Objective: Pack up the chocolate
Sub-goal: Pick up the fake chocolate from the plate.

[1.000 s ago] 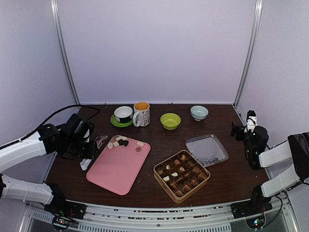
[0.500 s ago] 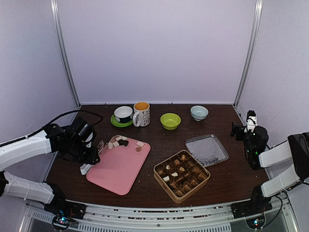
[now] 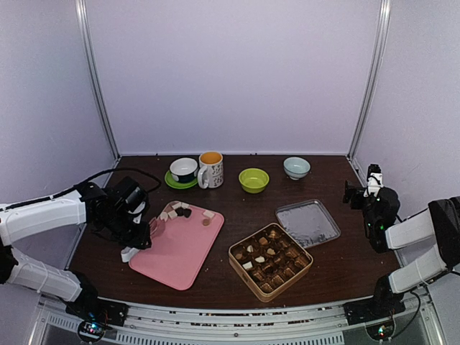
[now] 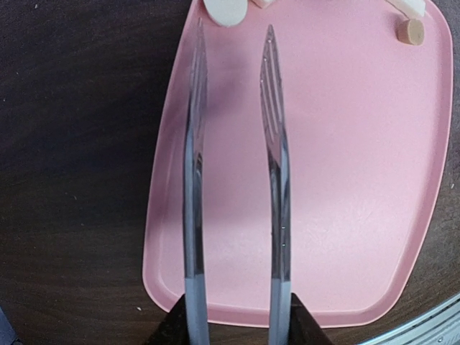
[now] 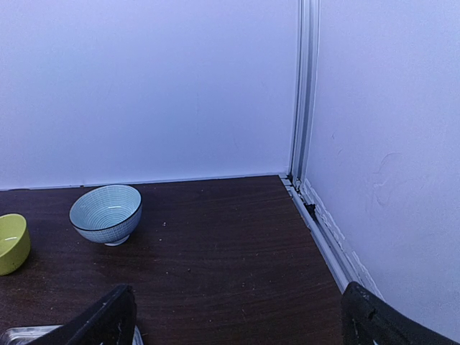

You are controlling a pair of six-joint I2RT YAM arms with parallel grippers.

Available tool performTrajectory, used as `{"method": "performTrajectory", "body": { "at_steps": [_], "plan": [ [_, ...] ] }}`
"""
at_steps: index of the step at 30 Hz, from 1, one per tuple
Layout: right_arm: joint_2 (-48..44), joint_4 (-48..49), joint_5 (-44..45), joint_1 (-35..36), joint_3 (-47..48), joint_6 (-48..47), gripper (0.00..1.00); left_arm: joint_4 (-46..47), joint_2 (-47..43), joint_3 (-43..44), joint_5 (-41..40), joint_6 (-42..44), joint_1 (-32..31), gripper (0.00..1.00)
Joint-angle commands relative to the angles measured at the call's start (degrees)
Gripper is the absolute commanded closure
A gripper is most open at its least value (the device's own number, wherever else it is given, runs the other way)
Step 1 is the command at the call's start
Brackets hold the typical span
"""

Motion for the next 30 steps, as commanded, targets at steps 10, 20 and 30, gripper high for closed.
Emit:
{"method": "performTrajectory", "body": {
  "at_steps": [10,20,30],
  "plan": [
    [0.07,0.78,-0.15,-0.19,0.82,-0.2,0.0,0.07,1.56,1.56,0.85,0.93,1.17,0.57],
    [0.08,0.82,-0.15,-0.2,0.76,-0.14,0.0,1.37,5.74,4.46,-0.04,3.29,2.41,0.56],
    [0.09,0.82,-0.21,-0.2,0.71,-0.25,0.0,7.13,10.46,5.0,1.35,4.04,4.73,0.58]
  ]
}}
